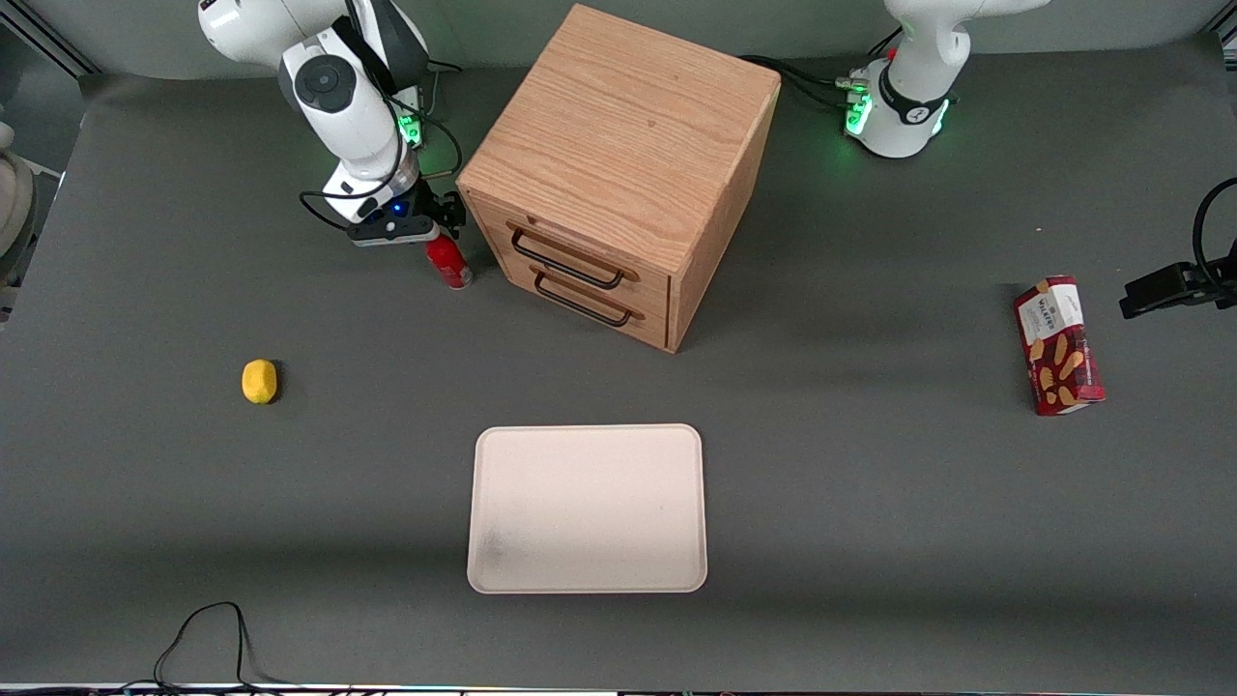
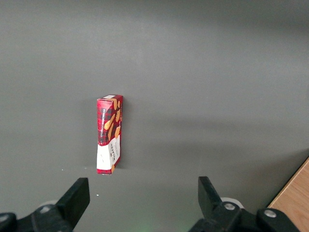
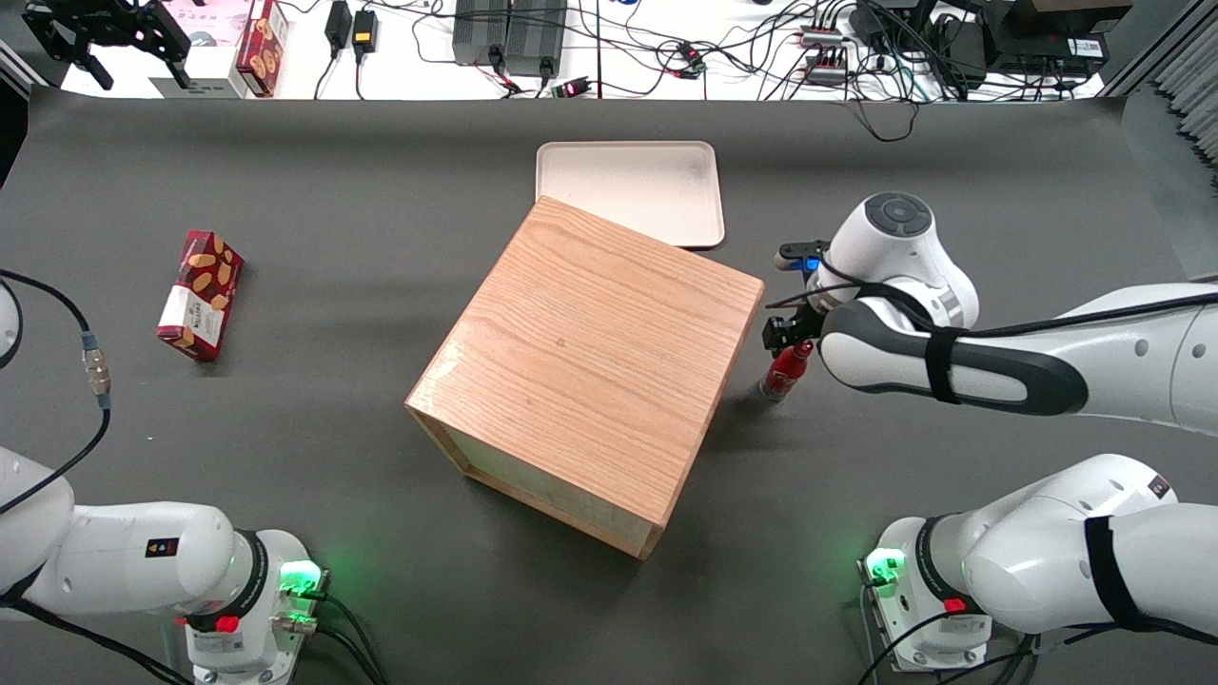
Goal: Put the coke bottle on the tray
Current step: 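Lower the right gripper and close it around the bottle, then lift the bottle and carry it over the white tray's rim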
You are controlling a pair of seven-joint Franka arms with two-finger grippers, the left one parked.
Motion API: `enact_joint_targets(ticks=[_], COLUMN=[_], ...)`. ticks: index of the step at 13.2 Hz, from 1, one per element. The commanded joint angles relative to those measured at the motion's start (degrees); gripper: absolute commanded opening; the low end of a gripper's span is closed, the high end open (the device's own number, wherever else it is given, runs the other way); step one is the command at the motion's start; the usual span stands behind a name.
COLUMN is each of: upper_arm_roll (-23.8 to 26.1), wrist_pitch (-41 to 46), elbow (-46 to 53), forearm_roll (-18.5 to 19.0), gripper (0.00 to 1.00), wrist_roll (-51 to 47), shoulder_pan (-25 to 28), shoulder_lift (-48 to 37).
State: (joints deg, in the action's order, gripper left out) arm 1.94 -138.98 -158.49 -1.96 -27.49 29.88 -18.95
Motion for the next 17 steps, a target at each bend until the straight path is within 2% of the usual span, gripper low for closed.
enact_joint_targets(ticks=[1, 2, 3, 10, 14, 17], upper_arm_roll=[-0.62, -0.62, -0.7, -0.97, -1.14, -4.12], wrist_pitch=[-2.26, -2.17, -2.17, -0.95, 4.75, 16.06], elbow=[-1.12, -1.12, -1.12, 0.1, 8.96, 21.41], forearm_roll=[0.12, 0.12, 0.12, 0.12, 0.2, 0.9], gripper=[0.31, 0.13, 0.0, 0.0, 0.0, 0.0], wrist_roll=[-1.07, -1.07, -1.16, -1.08, -0.37, -0.11], shoulder_pan=[0.79, 0.79, 0.79, 0.44, -2.36, -3.25], shoulder_lift=[0.31, 0.31, 0.4, 0.4, 2.6, 5.04])
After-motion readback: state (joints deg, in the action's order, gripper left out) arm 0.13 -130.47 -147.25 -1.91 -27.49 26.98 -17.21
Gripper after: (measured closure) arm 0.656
